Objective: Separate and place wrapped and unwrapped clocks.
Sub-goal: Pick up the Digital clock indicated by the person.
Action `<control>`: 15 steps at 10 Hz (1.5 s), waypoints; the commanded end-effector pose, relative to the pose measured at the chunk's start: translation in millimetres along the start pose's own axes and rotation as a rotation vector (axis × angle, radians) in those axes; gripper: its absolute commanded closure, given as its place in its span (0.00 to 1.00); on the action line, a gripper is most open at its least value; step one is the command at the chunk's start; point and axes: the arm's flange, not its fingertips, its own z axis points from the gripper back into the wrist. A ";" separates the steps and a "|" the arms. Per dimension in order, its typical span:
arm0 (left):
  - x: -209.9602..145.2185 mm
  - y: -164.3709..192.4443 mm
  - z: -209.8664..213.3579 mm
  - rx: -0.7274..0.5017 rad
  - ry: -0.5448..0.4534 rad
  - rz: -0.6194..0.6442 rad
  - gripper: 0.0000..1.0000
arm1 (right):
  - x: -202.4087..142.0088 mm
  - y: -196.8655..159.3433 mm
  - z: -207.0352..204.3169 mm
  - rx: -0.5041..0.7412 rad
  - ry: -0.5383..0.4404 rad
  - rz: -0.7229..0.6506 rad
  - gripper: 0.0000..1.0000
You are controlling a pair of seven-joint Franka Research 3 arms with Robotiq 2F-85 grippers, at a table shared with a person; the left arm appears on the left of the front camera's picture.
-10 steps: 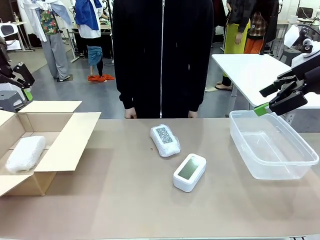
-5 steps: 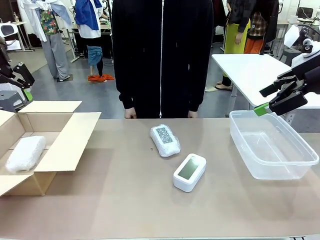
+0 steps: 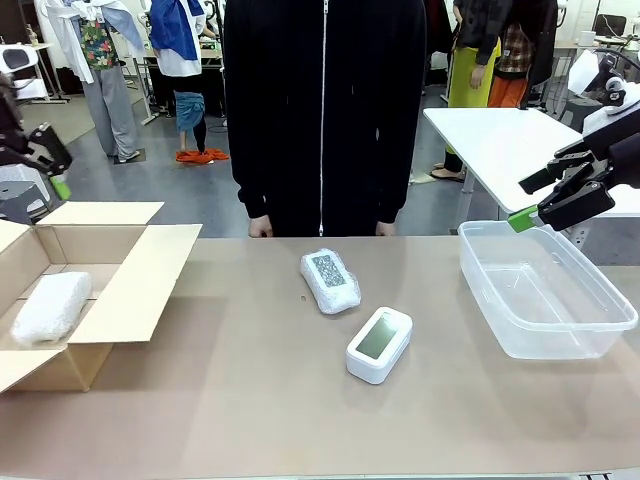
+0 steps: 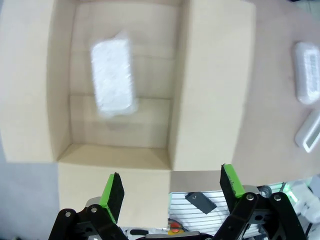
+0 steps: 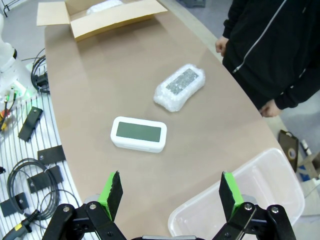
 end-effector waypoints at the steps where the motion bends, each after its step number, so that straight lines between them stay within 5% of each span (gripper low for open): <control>1: 9.4 -74.3 4.4 -0.087 -0.053 -0.278 0.00 | -0.7 -1.4 -2.7 0.021 -0.012 0.003 0.00; 3: -9.9 -143.6 -5.9 -0.102 -0.171 -0.394 0.00 | -0.7 -1.4 -2.7 0.021 -0.012 0.003 0.00; 4: -31.1 -167.1 -17.7 -0.168 -0.207 -0.572 0.00 | -0.7 -1.4 -2.7 0.021 -0.012 0.003 0.00; 7: -67.1 -170.4 -48.7 -0.328 -0.369 -0.826 0.00 | -0.7 -1.4 -2.7 0.021 -0.012 0.003 0.00; 11: -79.9 -151.6 -47.1 -0.332 -0.269 -0.993 0.00 | -0.7 -1.4 -2.7 0.021 -0.012 0.003 0.00; 14: -66.4 -157.3 -51.4 -0.345 -0.189 -0.988 0.00 | -0.7 -1.4 -2.7 0.021 -0.012 0.003 0.00; 15: -79.6 -151.1 -51.4 -0.304 -0.249 -0.978 0.00 | -0.7 -1.4 -2.7 0.021 -0.012 0.003 0.00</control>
